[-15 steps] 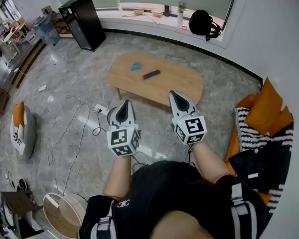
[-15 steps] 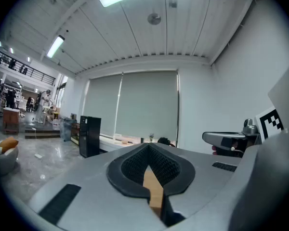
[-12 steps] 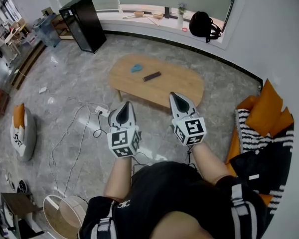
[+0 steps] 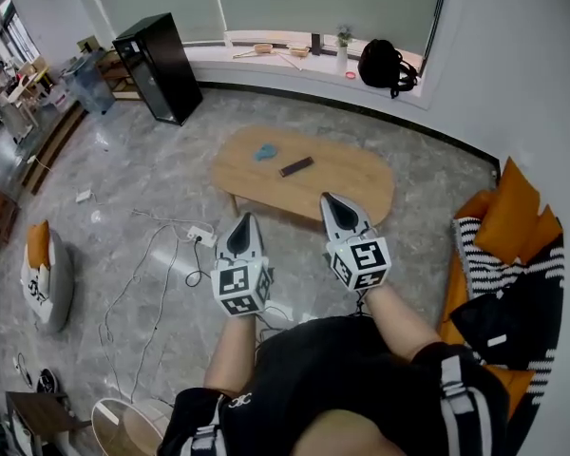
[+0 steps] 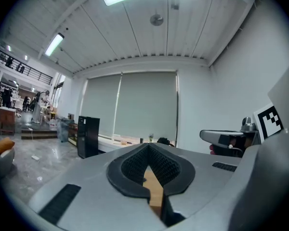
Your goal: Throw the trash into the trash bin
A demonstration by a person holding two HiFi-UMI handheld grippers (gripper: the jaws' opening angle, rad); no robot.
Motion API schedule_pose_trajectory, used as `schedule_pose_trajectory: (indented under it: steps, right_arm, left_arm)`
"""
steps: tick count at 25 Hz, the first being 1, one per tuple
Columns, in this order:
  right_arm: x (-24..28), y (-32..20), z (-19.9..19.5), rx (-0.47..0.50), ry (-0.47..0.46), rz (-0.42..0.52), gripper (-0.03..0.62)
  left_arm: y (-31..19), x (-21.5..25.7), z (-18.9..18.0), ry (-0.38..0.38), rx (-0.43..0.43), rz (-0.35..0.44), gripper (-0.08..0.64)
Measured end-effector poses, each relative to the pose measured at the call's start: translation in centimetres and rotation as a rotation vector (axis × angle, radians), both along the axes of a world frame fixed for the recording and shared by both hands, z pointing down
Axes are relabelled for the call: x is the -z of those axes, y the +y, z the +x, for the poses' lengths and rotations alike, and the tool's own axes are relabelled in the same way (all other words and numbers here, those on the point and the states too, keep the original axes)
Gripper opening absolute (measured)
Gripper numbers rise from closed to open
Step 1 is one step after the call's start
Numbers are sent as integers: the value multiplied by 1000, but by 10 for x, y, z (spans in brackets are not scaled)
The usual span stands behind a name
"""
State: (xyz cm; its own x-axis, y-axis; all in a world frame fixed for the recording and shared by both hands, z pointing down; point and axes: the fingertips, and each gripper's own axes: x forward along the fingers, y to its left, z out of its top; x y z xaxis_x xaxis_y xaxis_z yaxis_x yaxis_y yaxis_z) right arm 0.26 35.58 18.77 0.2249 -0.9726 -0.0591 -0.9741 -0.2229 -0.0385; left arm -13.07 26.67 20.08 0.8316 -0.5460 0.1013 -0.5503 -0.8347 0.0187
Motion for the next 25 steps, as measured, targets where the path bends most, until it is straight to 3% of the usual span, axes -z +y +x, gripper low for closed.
schedule_pose_trajectory:
  steps: [7,13,25]
  right_arm:
    - [-12,-18,-6,-16,-11,-23,11]
    - [-21,-44,17,-38,-8,-24,11]
    - [-34,-156,137,17,-2,-33,11]
  left_arm:
    - [-17,-8,0,10,-26,-24,11]
    - [-38,-16,22,16,-36,-34,11]
    - [-132,-25,150,-16,-12,-22,12]
